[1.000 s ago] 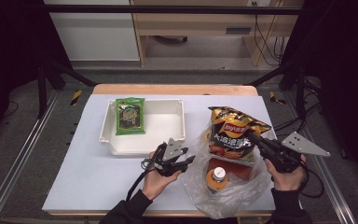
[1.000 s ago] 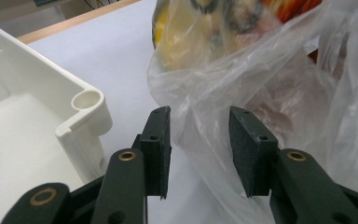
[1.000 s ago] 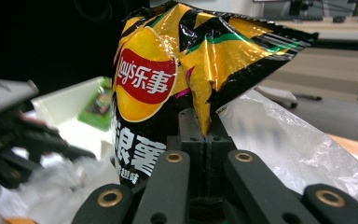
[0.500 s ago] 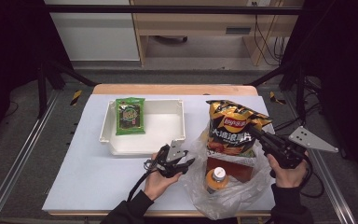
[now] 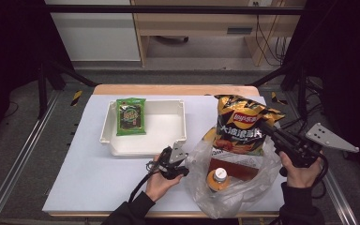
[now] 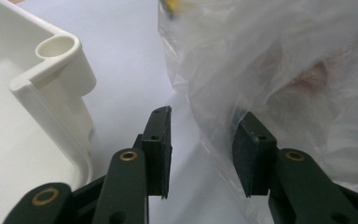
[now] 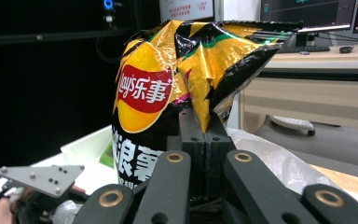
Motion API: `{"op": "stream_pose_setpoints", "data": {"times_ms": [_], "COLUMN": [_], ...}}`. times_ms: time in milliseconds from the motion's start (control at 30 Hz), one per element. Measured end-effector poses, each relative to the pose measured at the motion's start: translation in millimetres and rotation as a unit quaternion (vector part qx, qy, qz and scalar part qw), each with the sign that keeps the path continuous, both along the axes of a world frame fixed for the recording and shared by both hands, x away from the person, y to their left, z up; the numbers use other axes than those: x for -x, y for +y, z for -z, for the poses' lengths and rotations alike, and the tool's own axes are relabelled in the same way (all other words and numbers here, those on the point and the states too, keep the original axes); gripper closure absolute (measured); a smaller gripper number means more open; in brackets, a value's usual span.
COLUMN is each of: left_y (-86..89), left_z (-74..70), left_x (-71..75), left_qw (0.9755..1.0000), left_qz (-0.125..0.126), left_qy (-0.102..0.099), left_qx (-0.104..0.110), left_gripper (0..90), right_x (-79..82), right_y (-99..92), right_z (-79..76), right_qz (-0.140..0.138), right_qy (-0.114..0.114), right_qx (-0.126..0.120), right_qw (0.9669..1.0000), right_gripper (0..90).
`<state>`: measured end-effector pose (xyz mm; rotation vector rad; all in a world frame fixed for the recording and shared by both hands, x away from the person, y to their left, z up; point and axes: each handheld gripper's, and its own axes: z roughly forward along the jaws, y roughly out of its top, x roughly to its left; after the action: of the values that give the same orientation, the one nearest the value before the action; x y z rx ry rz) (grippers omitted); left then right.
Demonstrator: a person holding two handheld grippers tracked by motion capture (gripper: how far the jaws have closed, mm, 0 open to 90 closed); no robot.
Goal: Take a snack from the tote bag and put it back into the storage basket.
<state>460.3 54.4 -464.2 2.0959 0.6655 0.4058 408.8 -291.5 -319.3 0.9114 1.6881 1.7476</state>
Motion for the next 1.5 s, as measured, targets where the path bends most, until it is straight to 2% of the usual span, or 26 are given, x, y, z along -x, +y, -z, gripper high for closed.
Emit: {"op": "stream_pose_setpoints", "data": {"times_ms": [200, 400, 467, 533, 633, 700, 833, 967, 1133, 1200, 1333, 1433, 1500], "left_y": [0.1, 3.0, 5.9, 12.0, 27.0, 38.4, 61.6, 83.4, 102.4, 106.8, 109.4, 103.5, 94.7], "left_z": [1.7, 0.8, -0.8, -4.6, -14.7, -23.8, -45.5, -69.0, -89.8, -94.6, -96.3, -92.2, -85.6], "left_x": [0.0, 1.2, 2.2, 3.8, 7.9, 11.3, 18.9, 26.1, 33.2, 35.0, 38.0, 39.1, 39.1], "left_qw": [1.0000, 1.0000, 1.0000, 1.0000, 0.9997, 0.9991, 0.9960, 0.9904, 0.9838, 0.9821, 0.9816, 0.9832, 0.9857], "left_qz": [0.001, 0.000, 0.000, -0.002, -0.009, -0.015, -0.025, -0.042, -0.055, -0.057, -0.057, -0.050, -0.037], "left_qy": [0.000, -0.002, -0.005, -0.007, -0.008, -0.016, -0.035, -0.061, -0.084, -0.088, -0.090, -0.086, -0.079], "left_qx": [-0.005, -0.007, -0.008, -0.001, 0.021, 0.036, 0.078, 0.117, 0.149, 0.156, 0.158, 0.153, 0.145], "left_gripper": [60.4, 60.3, 60.3, 59.5, 56.7, 55.1, 50.9, 46.9, 43.9, 43.3, 41.7, 41.3, 43.4], "right_x": [-2.3, -7.9, -9.6, -11.3, -14.1, -16.4, -19.9, -21.1, -23.2, -23.7, -23.7, -23.5, -22.8], "right_y": [4.3, 18.6, 25.1, 32.9, 42.0, 45.9, 53.6, 63.4, 72.7, 75.1, 75.4, 72.8, 71.4], "right_z": [-2.7, -4.9, -6.6, -5.8, -0.3, 3.7, 6.2, 5.9, 9.3, 11.4, 15.3, 17.3, 16.9], "right_qz": [-0.013, -0.033, -0.038, -0.043, -0.046, -0.048, -0.053, -0.061, -0.070, -0.068, -0.066, -0.062, -0.059], "right_qy": [-0.006, -0.015, -0.015, -0.011, -0.005, 0.001, 0.002, 0.000, 0.001, 0.003, 0.010, 0.010, 0.010], "right_qx": [-0.014, -0.046, -0.042, -0.025, -0.008, -0.009, -0.006, -0.002, 0.005, 0.009, 0.019, 0.014, 0.011], "right_qw": [0.9998, 0.9983, 0.9983, 0.9987, 0.9989, 0.9988, 0.9986, 0.9981, 0.9975, 0.9976, 0.9976, 0.9979, 0.9981], "right_gripper": [90.0, 90.0, 90.0, 90.0, 90.0, 90.0, 90.0, 90.0, 90.0, 90.0, 90.0, 90.0, 90.0]}}
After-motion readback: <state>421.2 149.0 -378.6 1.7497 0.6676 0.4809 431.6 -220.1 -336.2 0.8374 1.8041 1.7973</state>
